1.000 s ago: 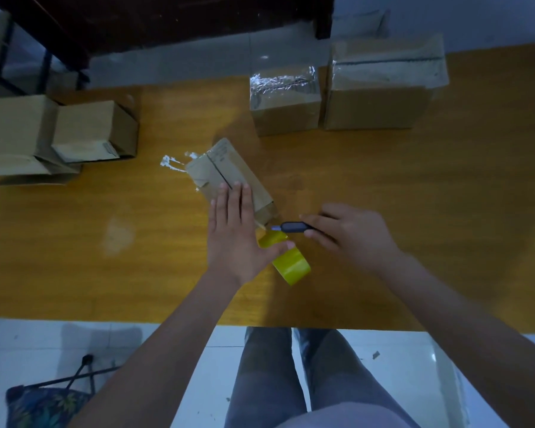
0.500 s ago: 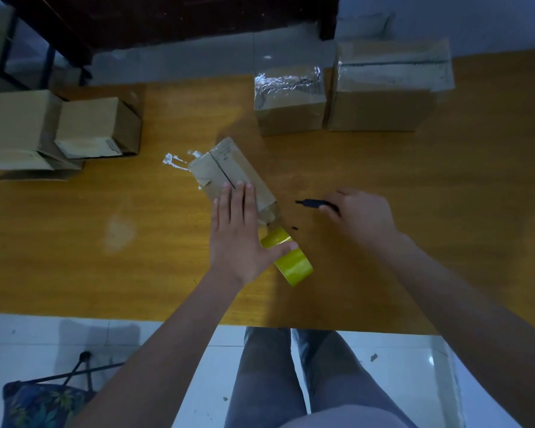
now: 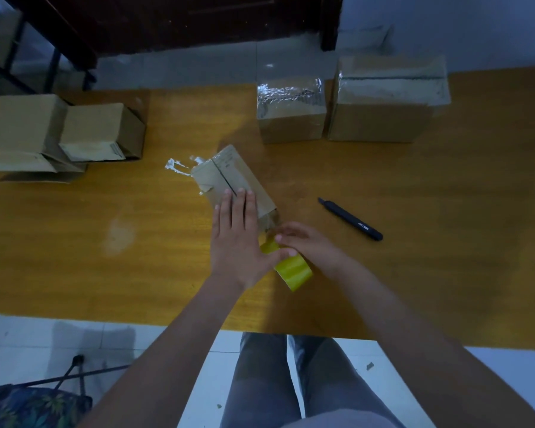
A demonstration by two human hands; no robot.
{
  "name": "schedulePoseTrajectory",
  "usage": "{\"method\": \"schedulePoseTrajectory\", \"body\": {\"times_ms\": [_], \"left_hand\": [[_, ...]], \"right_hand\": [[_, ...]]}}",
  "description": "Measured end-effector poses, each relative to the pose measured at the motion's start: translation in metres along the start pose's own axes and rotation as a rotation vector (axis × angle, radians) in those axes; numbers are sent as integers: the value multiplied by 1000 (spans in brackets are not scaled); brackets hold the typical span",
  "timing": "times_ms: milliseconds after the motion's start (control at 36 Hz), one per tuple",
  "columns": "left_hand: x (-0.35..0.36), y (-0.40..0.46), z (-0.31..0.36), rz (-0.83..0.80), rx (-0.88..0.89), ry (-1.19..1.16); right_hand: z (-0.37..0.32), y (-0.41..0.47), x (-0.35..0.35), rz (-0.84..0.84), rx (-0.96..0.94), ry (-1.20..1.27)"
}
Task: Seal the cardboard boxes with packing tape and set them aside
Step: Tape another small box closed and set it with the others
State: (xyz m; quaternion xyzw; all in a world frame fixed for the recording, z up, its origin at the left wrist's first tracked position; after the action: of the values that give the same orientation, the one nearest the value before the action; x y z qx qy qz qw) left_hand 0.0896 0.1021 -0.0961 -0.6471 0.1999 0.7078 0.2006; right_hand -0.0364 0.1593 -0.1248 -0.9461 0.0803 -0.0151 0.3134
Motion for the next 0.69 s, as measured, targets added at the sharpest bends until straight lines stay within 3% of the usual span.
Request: {"method": "schedulePoseTrajectory", "body": {"times_ms": [222,389,694], "left_hand": [[-6,3,-11,45,-44,-327],[6,4,-13,200,-44,-302],[10,10,-9,342,-108,-293]], "right_hand": [[2,-2,2,-24,27,60],[1,-6,3,42,-41,48],[3,-18,6,150,-81,-1]]}}
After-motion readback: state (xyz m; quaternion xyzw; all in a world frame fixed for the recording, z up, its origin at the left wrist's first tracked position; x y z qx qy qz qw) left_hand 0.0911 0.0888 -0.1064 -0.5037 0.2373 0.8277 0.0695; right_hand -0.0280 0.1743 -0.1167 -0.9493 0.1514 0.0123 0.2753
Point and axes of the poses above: each hand's wrist, its own y-axis towards the middle knuckle, its own x-axis out of the palm, z = x × y, the point moved 4 cm from there along y, towards the middle knuckle, and after that the axes turned 10 degrees about z, right-handed, at the moved point
